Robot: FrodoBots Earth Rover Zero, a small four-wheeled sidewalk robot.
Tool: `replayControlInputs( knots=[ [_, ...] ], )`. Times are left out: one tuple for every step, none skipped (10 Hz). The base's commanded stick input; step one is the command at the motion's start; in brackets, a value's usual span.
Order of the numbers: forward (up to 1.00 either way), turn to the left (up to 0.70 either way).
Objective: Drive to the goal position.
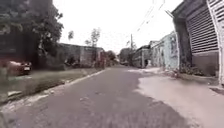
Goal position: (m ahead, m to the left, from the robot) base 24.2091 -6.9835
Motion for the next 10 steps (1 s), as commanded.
replayControlInputs(
  knots=[
    [0.70, 0.07],
    [0.70, 0.07],
    [0.70, 0.07],
    [0.70, 0.07],
    [0.70, 0.07],
    [0.70, 0.07],
    [0.70, 0.07],
    [0.70, 0.07],
    [0.70, 0.07],
    [0.70, 0.07]
  ],
)
